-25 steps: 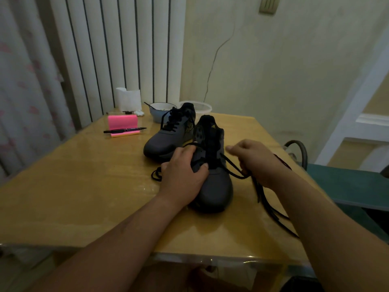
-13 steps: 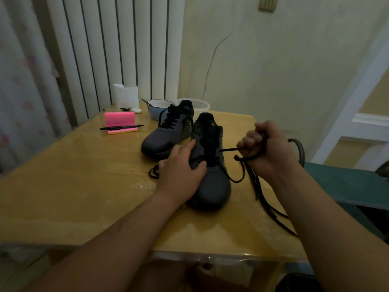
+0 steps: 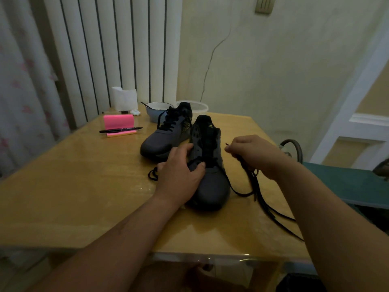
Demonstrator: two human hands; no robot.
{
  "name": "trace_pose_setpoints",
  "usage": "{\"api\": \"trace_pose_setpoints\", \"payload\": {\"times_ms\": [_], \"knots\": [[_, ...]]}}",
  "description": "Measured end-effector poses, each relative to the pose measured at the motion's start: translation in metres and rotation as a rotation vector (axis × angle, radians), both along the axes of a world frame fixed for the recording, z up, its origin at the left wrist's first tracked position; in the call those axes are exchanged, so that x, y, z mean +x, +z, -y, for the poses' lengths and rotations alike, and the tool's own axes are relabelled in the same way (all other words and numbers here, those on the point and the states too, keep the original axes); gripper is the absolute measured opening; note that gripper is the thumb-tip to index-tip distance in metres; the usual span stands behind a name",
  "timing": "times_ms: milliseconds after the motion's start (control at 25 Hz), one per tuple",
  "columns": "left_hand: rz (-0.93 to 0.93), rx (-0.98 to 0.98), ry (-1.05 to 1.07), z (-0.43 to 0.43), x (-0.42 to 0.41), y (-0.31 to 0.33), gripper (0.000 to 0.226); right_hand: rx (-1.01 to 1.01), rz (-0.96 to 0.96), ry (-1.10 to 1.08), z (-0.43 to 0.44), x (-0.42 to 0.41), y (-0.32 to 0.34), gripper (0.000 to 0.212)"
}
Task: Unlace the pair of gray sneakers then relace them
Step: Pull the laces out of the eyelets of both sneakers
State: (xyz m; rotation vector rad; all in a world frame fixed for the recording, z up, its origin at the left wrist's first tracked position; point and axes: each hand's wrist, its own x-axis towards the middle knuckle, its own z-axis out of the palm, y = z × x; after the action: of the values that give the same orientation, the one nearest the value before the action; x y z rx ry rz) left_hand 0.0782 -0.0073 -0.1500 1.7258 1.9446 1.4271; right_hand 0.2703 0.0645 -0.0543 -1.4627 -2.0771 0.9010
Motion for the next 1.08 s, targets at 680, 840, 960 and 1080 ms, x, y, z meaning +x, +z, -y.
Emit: {"api": "trace_pose_setpoints", "payload": {"times_ms": [680, 840, 960, 1080], "knots": [[0.438, -0.042, -0.179, -0.013, -0.044, 0.096, 0.009, -0.185, -0.407, -0.059, -0.007, 0.004, 0.016, 0.01], [0.116, 0.043, -0.104, -0.028, -0.048, 0.106, 0.039, 0.071, -0.338, -0.28, -0.027, 0.005, 0.021, 0.05], [-0.244, 0.214, -0.12, -0.014, -0.031, 0.094, 0.029, 0.337, -0.076, -0.296, -0.01, 0.005, 0.0, 0.042], [-0.45, 0.101, -0.288, -0.002, -0.011, 0.066, 0.011, 0.244, -0.122, -0.167, 0.018, -0.005, -0.04, 0.011]]}}
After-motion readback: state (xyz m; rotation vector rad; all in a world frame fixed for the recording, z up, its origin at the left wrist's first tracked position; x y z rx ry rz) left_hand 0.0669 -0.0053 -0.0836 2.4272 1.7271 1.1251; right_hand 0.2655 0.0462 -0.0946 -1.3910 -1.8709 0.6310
